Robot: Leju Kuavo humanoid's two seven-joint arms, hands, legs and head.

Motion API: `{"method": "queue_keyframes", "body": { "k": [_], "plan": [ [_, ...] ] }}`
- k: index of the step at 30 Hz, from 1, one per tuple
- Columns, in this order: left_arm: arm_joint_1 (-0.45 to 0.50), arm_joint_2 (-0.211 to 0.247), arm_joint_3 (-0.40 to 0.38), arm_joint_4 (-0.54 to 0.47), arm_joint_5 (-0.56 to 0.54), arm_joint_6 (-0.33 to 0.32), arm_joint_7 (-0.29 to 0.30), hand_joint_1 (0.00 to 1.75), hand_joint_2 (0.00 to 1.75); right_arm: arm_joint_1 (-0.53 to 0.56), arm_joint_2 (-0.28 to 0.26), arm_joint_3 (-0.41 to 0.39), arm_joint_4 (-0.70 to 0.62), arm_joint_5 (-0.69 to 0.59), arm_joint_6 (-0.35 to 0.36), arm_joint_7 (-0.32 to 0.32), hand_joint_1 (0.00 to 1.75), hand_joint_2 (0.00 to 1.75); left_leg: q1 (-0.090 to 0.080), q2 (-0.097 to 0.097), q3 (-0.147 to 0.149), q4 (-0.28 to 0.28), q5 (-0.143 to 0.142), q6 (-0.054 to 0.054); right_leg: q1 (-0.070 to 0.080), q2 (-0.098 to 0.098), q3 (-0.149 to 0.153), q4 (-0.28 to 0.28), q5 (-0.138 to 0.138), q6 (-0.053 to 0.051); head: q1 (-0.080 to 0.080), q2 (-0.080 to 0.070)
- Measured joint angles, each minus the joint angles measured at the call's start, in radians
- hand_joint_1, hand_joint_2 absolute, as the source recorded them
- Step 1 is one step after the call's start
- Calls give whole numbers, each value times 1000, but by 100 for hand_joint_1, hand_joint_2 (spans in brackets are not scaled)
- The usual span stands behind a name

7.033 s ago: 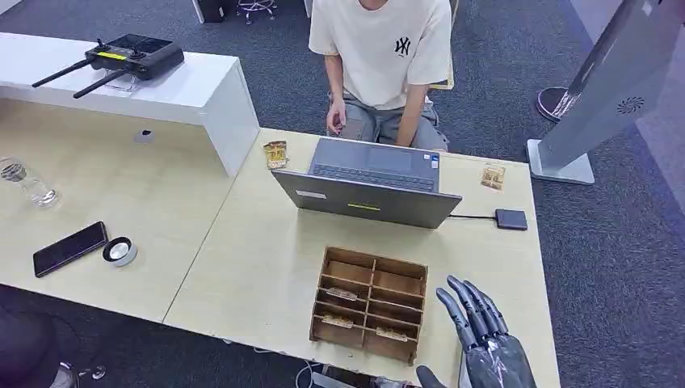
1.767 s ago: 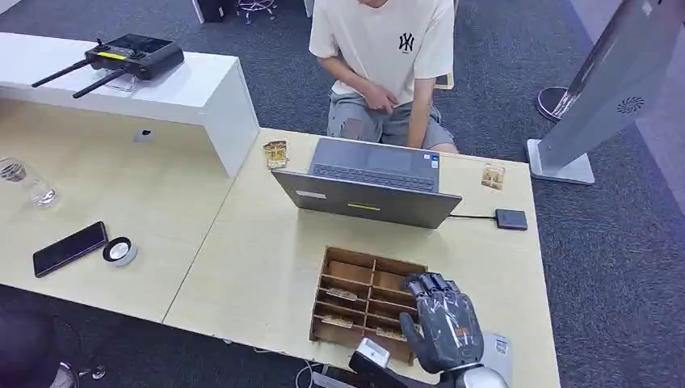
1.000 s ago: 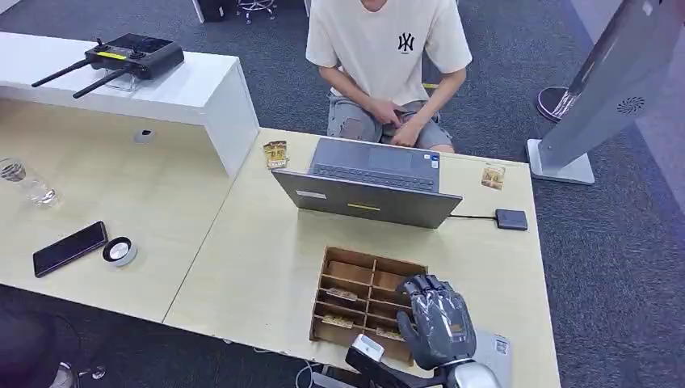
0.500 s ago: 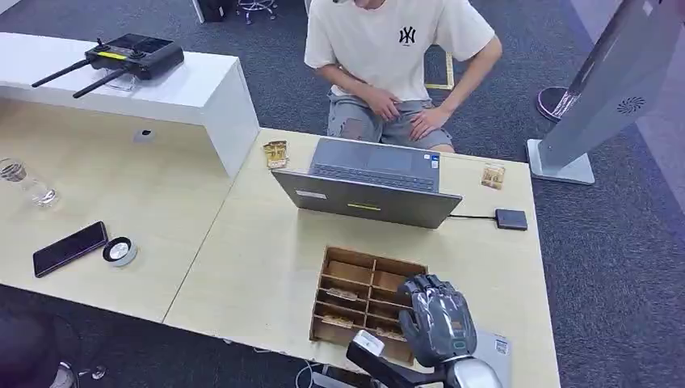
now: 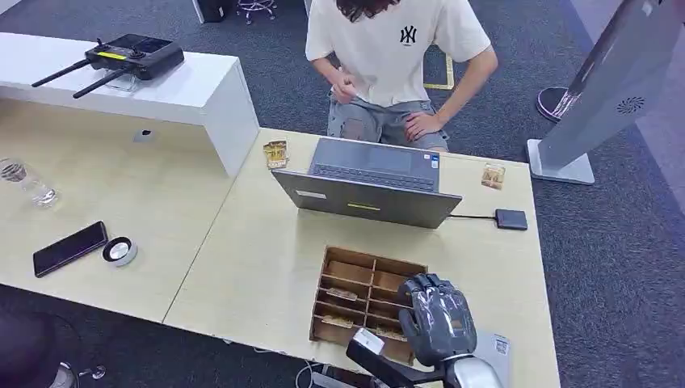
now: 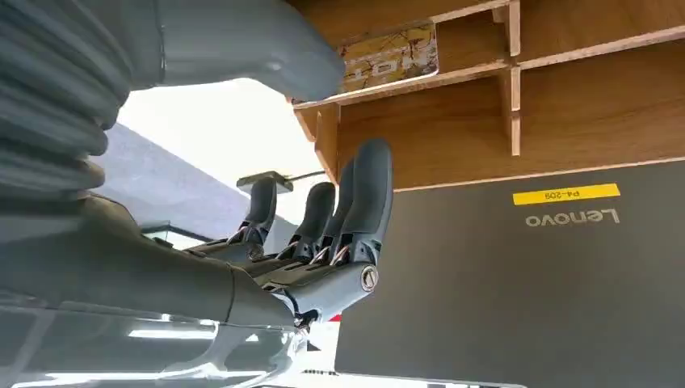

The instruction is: Pass the card to the sensor for recognition and then transmit it.

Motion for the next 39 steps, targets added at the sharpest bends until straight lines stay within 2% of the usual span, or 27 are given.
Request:
{"method": "queue_keyframes", "body": {
  "k": [11, 17, 27, 35, 39],
  "plan": [
    [-1, 5, -19, -6, 11, 2, 5, 0, 175, -2, 0, 1, 3, 0, 6, 0, 91, 175, 0, 0, 0, 0, 0, 0, 0, 0, 0, 0, 0, 0, 0, 0],
    [-1, 9, -24, -10, 20, 5, 11, 0, 175, -2, 0, 2, 3, 2, 9, 0, 87, 175, 0, 0, 0, 0, 0, 0, 0, 0, 0, 0, 0, 0, 0, 0],
    [-6, 9, -39, -15, 32, 12, 17, 0, 175, -2, 0, 3, 8, 12, 13, 0, 94, 175, 0, 0, 0, 0, 0, 0, 0, 0, 0, 0, 0, 0, 0, 0],
    [-7, 9, -50, -15, 39, 17, 19, 0, 175, -3, 0, 3, 11, 13, 23, 0, 89, 175, 0, 0, 0, 0, 0, 0, 0, 0, 0, 0, 0, 0, 0, 0],
    [-11, 9, -55, -15, 45, 21, 19, 0, 175, -3, 0, 3, 11, 16, 29, 0, 94, 175, 0, 0, 0, 0, 0, 0, 0, 0, 0, 0, 0, 0, 0, 0]
  ]
}}
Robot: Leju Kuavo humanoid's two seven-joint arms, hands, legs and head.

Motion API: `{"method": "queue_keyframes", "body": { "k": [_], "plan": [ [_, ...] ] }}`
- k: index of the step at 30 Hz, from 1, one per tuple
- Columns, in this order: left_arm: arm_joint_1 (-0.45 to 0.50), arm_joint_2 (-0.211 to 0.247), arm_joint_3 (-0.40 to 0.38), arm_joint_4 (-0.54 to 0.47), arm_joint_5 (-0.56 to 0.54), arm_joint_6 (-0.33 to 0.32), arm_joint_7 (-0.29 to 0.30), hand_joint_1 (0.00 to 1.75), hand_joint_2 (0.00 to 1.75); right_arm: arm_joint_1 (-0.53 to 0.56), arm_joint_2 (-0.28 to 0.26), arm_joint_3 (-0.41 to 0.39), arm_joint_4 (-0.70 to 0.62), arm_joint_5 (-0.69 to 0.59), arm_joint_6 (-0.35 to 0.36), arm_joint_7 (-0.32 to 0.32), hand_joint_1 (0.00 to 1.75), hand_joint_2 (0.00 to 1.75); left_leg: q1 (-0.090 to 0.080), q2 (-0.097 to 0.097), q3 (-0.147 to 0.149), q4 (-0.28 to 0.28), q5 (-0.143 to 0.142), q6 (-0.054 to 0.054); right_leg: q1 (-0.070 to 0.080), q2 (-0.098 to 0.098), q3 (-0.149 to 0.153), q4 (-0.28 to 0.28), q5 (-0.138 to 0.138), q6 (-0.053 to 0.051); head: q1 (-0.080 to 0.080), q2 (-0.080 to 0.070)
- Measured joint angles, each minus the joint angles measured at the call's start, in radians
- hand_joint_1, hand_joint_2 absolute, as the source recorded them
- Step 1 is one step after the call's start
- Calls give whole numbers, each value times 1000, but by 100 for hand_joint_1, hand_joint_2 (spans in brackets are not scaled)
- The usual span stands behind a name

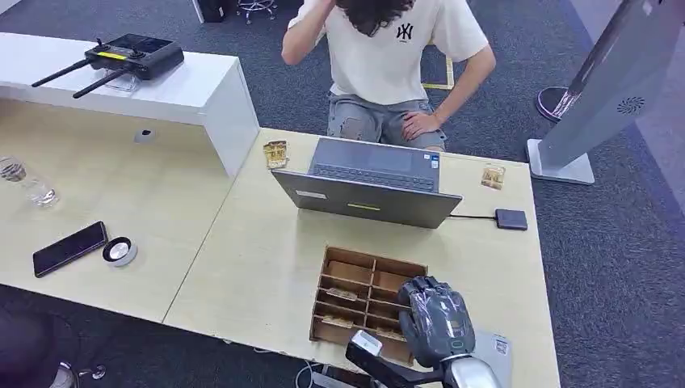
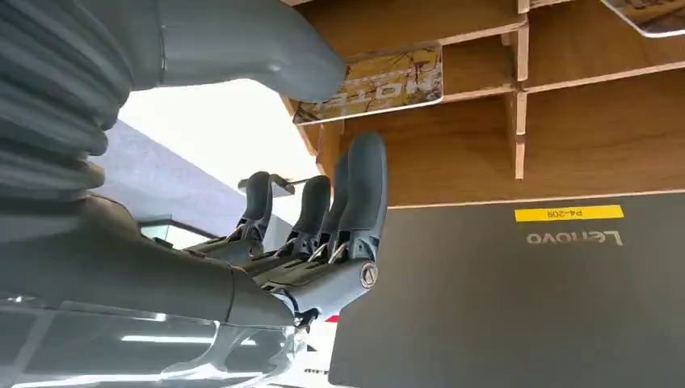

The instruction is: Pass the card to the sensor for recognition and then transmit it.

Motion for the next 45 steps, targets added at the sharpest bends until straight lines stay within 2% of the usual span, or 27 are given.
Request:
{"method": "queue_keyframes", "body": {
  "k": [8, 12, 17, 18, 19, 20, 21, 24, 35, 41, 45],
  "plan": [
    [-8, 1, -18, 0, 14, 10, 0, 0, 175, 0, 0, 1, 5, 2, 3, 0, 94, 175, 0, 0, 0, 0, 0, 0, 0, 0, 0, 0, 0, 0, 0, 0],
    [-10, 2, -21, 0, 19, 10, 0, 0, 175, -1, 0, 2, 9, 3, 6, 0, 87, 175, 0, 0, 0, 0, 0, 0, 0, 0, 0, 0, 0, 0, 0, 0],
    [-10, 6, -26, 0, 24, 10, 1, 0, 175, -2, 0, 2, 16, 3, 14, 3, 91, 175, 0, 0, 0, 0, 0, 0, 0, 0, 0, 0, 0, 0, 0, 0],
    [-10, 7, -27, 0, 25, 11, 1, 0, 175, -3, 0, 2, 17, 3, 16, 3, 94, 175, 0, 0, 0, 0, 0, 0, 0, 0, 0, 0, 0, 0, 0, 0],
    [-10, 8, -29, 0, 26, 11, 1, 0, 175, -3, 0, 2, 18, 3, 18, 3, 108, 175, 0, 0, 0, 0, 0, 0, 0, 0, 0, 0, 0, 0, 0, 0],
    [-10, 8, -32, 0, 27, 11, 1, 0, 175, -4, 0, 3, 20, 3, 18, 3, 108, 175, 0, 0, 0, 0, 0, 0, 0, 0, 0, 0, 0, 0, 0, 0],
    [-10, 8, -35, 0, 27, 11, 2, 0, 175, -6, 0, 3, 22, 3, 18, 3, 133, 175, 0, 0, 0, 0, 0, 0, 0, 0, 0, 0, 0, 0, 0, 0],
    [-10, 9, -40, 0, 29, 11, 3, 0, 175, -8, 5, 3, 25, 3, 21, 3, 147, 175, 0, 0, 0, 0, 0, 0, 0, 0, 0, 0, 0, 0, 0, 0],
    [-10, 14, -48, 0, 36, 11, 4, 0, 175, -19, 11, 3, 38, 2, 21, 3, 147, 175, 0, 0, 0, 0, 0, 0, 0, 0, 0, 0, 0, 0, 0, 0],
    [-10, 16, -51, -2, 39, 11, 12, 0, 175, -21, 14, 3, 43, 0, 21, 4, 152, 175, 0, 0, 0, 0, 0, 0, 0, 0, 0, 0, 0, 0, 0, 0],
    [-10, 16, -53, -5, 42, 12, 16, 0, 175, -21, 15, 3, 42, -4, 19, 11, 164, 175, 0, 0, 0, 0, 0, 0, 0, 0, 0, 0, 0, 0, 0, 0]
  ]
}}
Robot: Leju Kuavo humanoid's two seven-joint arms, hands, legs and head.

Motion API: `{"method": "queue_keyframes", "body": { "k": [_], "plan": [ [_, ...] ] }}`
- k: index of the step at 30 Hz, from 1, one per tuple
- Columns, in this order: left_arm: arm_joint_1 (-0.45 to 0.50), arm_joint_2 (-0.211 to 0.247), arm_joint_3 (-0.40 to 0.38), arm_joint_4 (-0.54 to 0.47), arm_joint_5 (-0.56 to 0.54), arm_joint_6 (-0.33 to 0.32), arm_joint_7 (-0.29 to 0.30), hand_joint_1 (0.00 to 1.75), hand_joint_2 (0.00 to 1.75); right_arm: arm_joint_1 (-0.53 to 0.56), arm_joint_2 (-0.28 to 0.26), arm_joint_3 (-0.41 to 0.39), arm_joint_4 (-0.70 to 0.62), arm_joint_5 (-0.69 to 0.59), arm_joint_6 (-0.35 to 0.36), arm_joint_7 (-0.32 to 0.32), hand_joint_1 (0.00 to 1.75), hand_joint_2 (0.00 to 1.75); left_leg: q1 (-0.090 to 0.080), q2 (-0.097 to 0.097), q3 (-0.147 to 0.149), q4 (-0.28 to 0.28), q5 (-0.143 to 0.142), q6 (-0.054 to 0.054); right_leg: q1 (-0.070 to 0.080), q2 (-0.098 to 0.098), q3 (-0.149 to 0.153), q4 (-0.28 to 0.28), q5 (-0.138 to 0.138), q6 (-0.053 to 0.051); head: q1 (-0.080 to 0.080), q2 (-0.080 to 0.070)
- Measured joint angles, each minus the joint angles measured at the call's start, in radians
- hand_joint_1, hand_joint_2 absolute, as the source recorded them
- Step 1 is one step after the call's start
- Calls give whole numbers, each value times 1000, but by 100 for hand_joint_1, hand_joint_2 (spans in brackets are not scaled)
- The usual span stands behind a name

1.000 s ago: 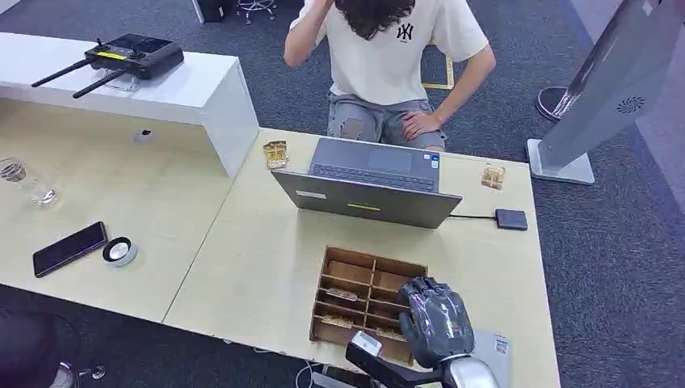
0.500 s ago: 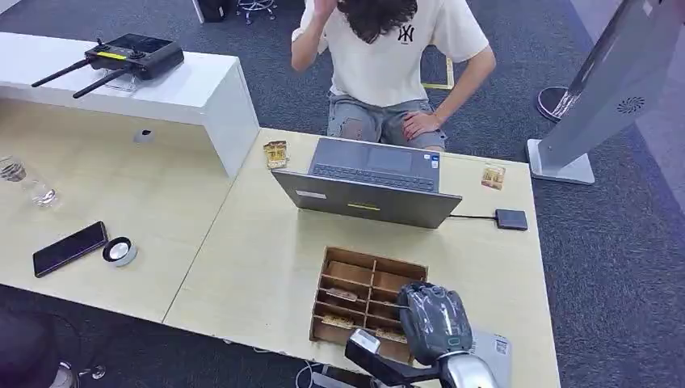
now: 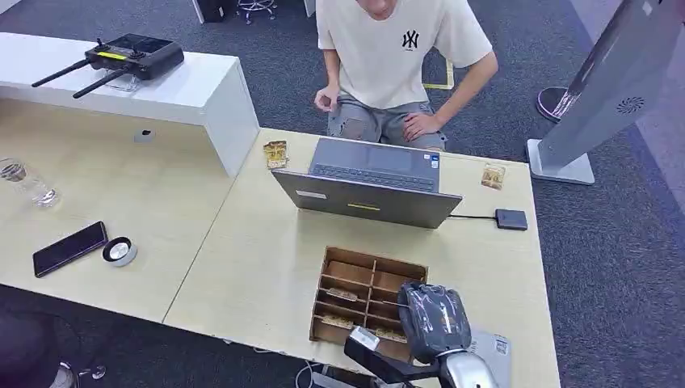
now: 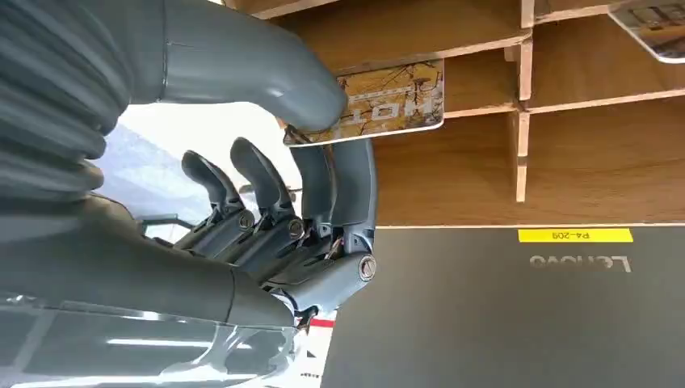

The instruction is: Pass the card to the sensor for recognition and then transmit it.

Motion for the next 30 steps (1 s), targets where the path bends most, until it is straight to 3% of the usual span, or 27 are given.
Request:
{"method": "queue_keyframes", "body": {
  "k": [8, 18, 24, 30],
  "plan": [
    [1, 3, -15, -5, 4, 6, 3, 0, 175, 1, -2, -11, -51, -20, -2, 23, 162, 175, 0, 0, 0, 0, 0, 0, 0, 0, 0, 0, 0, 0, 0, 0],
    [5, 7, -17, -5, 15, 24, 4, 0, 175, 22, -21, -38, -183, -93, 5, 24, 173, 175, 0, 0, 0, 0, 0, 0, 0, 0, 0, 0, 0, 0, 0, 0],
    [11, 8, -17, -5, 25, 44, -1, 0, 175, 51, -47, -69, -276, -277, 51, 5, 175, 175, 0, 0, 0, 0, 0, 0, 0, 0, 0, 0, 0, 0, 0, 0],
    [32, 11, -17, -5, 39, 52, 6, 0, 175, 81, -70, -100, -347, -409, 22, -28, 175, 175, 0, 0, 0, 0, 0, 0, 0, 0, -1, 0, 0, 0, 0, 0]
  ]
}}
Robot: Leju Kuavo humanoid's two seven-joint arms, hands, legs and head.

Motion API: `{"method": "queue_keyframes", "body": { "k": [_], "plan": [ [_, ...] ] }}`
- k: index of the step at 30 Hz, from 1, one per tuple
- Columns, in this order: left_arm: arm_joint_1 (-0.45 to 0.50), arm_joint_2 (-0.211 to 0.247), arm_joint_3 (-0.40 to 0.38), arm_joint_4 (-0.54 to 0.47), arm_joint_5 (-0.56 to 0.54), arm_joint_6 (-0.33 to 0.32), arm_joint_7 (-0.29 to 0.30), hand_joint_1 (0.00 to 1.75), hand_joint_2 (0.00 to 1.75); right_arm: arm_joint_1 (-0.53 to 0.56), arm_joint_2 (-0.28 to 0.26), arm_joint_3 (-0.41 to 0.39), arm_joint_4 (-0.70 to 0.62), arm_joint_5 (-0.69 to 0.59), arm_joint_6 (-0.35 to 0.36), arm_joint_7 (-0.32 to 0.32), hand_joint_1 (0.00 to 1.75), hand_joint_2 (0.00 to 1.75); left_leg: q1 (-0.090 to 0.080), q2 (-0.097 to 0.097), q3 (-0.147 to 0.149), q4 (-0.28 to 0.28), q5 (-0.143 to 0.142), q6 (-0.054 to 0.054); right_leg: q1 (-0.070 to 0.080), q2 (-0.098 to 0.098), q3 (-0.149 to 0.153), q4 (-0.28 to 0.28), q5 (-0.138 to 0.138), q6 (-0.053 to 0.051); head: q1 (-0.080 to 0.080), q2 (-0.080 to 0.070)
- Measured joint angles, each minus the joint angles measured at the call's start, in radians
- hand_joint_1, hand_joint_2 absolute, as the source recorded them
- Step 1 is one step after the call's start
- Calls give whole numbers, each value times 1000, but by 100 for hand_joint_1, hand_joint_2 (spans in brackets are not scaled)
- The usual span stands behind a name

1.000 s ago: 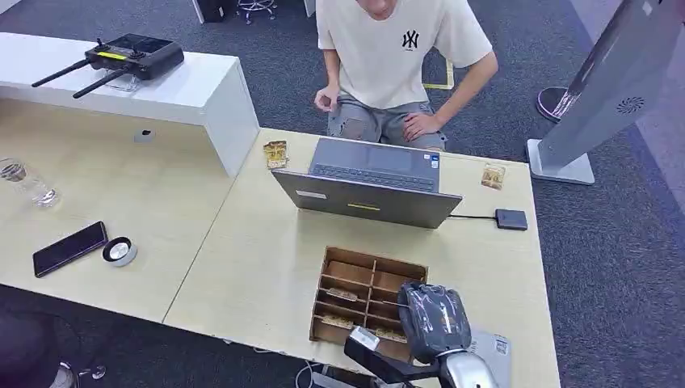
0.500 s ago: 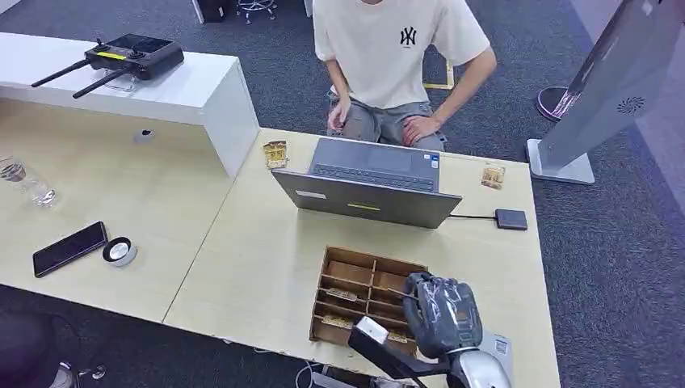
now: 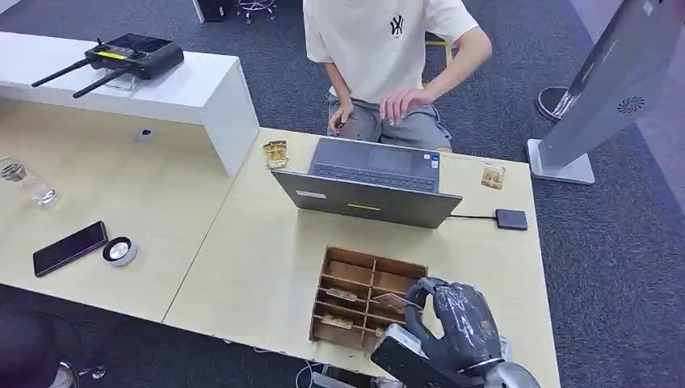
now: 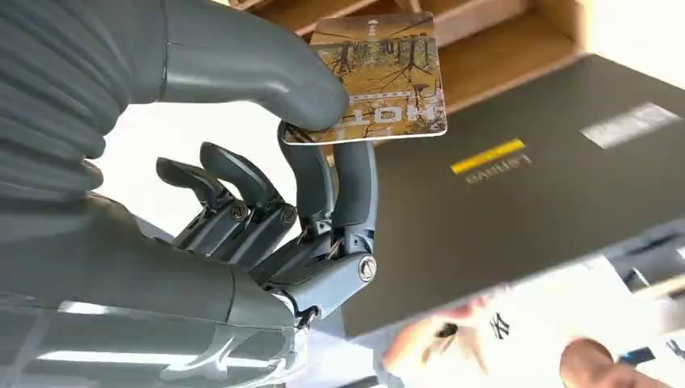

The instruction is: Pass the card to the sensor for recognition and then transmit it.

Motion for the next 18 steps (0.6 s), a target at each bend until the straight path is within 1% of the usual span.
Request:
{"method": "queue_keyframes", "body": {
  "k": [3, 8, 12, 18],
  "plan": [
    [2, 0, 0, 0, 3, 5, -14, 0, 175, 12, -1, -20, -34, -44, -29, -22, 175, 175, 0, 0, 0, 0, 0, 0, 0, 0, 0, 0, 0, 0, 0, 0],
    [1, -3, 0, 0, 3, 12, -38, 0, 175, 18, -1, -42, -68, -87, -51, -49, 175, 175, 0, 0, 0, 0, 0, 0, 0, 0, 0, 0, 0, 0, 0, 0],
    [1, -3, 0, 0, 0, 12, -41, 0, 175, 14, 5, -50, -84, -117, -66, -72, 175, 175, 0, 0, 0, 0, 0, 0, 0, 0, 0, 0, 0, 0, 0, 0],
    [0, -3, 0, 0, -10, 11, -57, 0, 175, -29, 45, -66, -101, -140, -85, -91, 175, 175, 0, 0, 0, 0, 0, 0, 0, 0, 0, 0, 0, 0, 0, 0]
  ]
}}
